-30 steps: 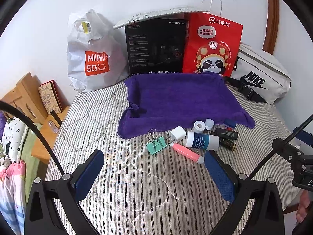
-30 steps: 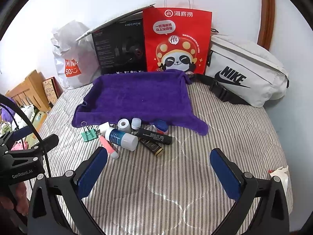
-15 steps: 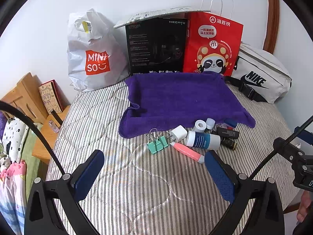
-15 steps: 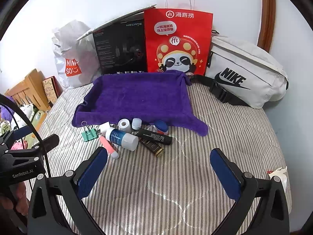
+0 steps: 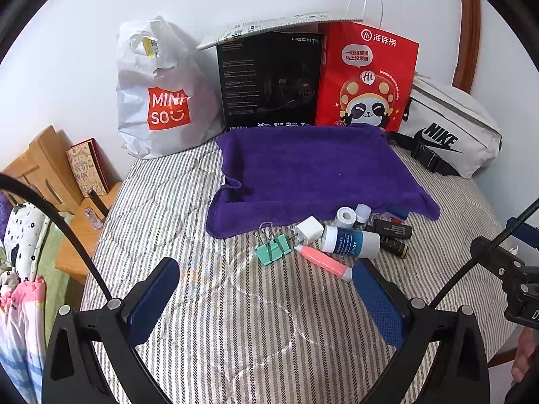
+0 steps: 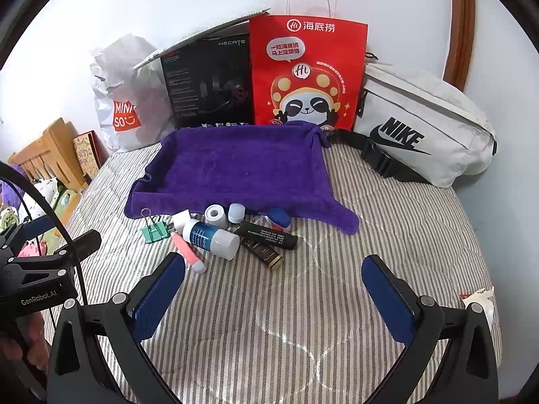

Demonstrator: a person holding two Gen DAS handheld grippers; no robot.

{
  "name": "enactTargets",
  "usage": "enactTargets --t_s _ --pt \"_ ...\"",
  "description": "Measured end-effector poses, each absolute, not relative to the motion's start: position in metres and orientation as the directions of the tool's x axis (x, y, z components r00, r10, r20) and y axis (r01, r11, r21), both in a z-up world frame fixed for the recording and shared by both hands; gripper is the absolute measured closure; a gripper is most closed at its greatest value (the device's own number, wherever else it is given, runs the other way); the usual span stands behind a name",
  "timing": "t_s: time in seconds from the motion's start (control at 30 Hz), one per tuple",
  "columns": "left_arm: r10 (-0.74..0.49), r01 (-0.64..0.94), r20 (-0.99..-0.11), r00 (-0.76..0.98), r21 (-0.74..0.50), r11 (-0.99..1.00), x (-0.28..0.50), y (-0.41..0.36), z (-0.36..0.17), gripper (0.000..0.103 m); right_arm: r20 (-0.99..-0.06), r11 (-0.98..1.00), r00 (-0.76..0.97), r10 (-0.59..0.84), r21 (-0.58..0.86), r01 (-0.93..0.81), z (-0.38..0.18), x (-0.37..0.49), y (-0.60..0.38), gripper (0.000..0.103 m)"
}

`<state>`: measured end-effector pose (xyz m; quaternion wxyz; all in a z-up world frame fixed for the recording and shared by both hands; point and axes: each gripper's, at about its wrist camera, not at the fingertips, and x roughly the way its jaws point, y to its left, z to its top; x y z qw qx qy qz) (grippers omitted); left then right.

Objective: Organize rigid objects

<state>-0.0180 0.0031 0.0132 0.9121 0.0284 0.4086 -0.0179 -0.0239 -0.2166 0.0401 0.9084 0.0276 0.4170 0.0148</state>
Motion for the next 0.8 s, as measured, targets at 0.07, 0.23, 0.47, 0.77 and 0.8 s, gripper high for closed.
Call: enactTargets --t_s 0.07,0.23,0.47,0.77,0.8 --pt "-0.011 0.056 -0.747 0.665 0.035 0.998 -0.018 0.003 0.014 0.000 -0.757 0.998 0.652 0.048 0.059 -0.005 0.040 -0.024 -0.216 0.000" --pt "-0.013 0.058 -0.747 0.664 0.035 0.998 -0.017 0.003 0.014 0.000 -0.752 0.998 0.657 0.050 0.061 -0.007 0.041 -0.026 -0.215 0.000" --pt "-0.017 0.072 -0.748 0.663 0.042 0.997 -0.014 -0.001 0.011 0.000 -0.756 0.998 0.653 0.048 0.060 -0.004 0.040 -0.025 -0.215 0.000" --pt "-0.021 0.080 -0.775 0.632 0.038 0.996 0.001 0.005 -0.015 0.000 -0.755 0.999 0.654 0.041 0.052 -0.002 0.029 -0.017 -0.222 0.000" --pt "-0.025 0.083 -0.779 0.627 0.035 0.996 0.004 0.006 -0.020 0.000 -0.753 0.999 0.657 0.038 0.049 -0.001 0.027 -0.016 -0.222 0.000"
